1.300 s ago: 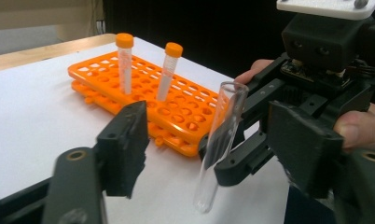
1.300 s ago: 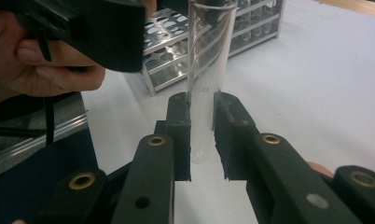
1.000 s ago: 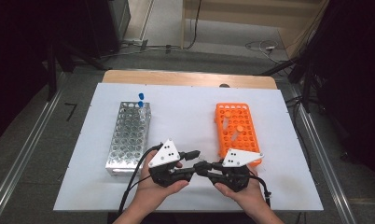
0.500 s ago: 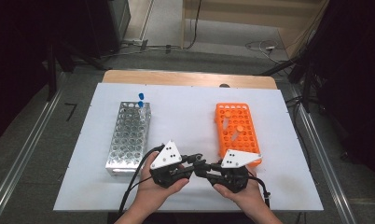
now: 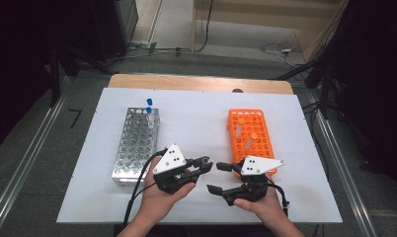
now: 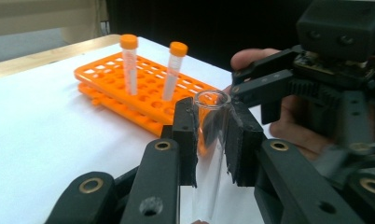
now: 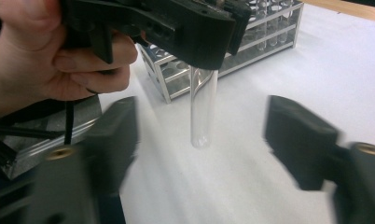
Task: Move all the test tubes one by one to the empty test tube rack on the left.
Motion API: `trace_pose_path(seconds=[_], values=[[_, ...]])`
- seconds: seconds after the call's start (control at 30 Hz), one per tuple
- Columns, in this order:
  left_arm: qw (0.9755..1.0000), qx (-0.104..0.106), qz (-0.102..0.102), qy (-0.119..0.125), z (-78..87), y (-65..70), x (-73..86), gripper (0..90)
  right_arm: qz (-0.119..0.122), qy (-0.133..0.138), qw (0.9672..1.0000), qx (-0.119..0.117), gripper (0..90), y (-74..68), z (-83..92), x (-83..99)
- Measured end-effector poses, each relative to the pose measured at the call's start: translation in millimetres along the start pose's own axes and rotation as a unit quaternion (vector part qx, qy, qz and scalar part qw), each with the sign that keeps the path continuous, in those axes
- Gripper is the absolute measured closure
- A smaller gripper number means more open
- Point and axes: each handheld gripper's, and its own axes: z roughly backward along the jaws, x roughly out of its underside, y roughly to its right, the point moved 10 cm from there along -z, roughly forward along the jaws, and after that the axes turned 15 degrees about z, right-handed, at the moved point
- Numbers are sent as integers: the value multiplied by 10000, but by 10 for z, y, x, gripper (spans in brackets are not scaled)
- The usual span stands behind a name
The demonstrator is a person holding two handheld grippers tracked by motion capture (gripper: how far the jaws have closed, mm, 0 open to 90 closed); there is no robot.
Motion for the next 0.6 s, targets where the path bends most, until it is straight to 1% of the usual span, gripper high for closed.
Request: trace_pose_path(seconds=[0.07,0.13,0.2,0.33,0.47,0.6], values=[[10000,-35,32,34,14,-29,-19,764,-38,15,9999,95,57,37,24,1],[9999,-90,35,60,31,-63,-36,764,-77,66,9998,143,44,70,60,-1],[9999,-126,50,96,49,-98,-54,764,-14,114,9998,184,12,101,99,3],[9996,-220,89,161,92,-176,-93,764,-8,188,9995,256,11,164,174,17],[9991,-349,114,223,145,-269,-133,764,-88,173,9991,389,11,250,250,57],[9983,-470,121,311,187,-365,-190,764,-120,146,9983,550,11,341,332,110]])
